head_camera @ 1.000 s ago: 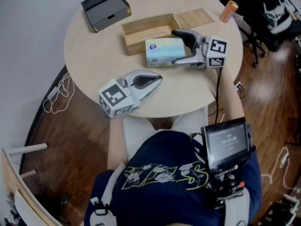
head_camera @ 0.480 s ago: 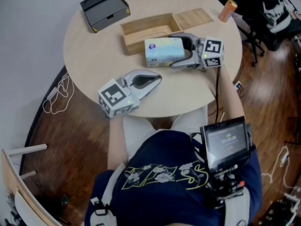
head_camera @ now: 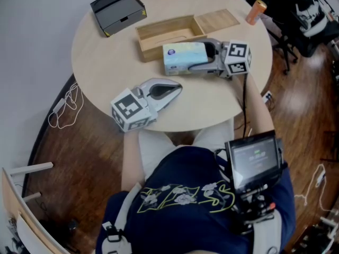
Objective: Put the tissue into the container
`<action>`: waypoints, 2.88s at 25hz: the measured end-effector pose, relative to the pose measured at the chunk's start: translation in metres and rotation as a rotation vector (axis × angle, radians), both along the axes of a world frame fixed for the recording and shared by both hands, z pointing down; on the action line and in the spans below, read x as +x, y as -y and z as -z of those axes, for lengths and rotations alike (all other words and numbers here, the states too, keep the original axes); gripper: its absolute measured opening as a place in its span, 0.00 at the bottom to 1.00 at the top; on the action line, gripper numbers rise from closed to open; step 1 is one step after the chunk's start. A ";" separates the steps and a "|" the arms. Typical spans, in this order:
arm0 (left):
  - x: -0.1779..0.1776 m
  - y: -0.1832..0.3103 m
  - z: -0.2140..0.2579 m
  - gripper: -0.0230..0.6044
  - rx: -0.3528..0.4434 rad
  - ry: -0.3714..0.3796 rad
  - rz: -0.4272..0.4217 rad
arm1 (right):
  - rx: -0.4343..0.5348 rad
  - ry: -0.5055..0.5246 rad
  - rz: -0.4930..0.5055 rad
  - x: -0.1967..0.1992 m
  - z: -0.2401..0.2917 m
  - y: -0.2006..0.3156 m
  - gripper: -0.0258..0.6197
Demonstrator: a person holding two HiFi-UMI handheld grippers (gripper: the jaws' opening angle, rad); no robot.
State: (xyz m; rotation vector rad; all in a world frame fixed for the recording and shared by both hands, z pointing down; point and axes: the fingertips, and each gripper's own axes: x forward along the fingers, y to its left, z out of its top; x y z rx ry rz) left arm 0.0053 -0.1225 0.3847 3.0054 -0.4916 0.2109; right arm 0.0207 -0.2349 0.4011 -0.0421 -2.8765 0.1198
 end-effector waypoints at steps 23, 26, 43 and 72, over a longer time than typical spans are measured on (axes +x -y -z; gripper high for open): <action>-0.002 0.001 -0.004 0.04 -0.003 -0.012 -0.002 | 0.140 0.068 0.144 -0.041 0.116 -0.002 0.62; -0.002 0.002 -0.003 0.04 0.002 -0.009 -0.006 | 0.161 0.100 0.160 -0.050 0.139 0.008 0.62; 0.000 0.000 -0.003 0.04 0.005 0.004 -0.007 | 0.118 0.051 0.108 -0.082 0.112 0.072 0.62; -0.002 0.002 -0.002 0.04 -0.006 0.006 0.002 | 0.339 -0.252 -0.009 -0.065 0.074 0.092 0.85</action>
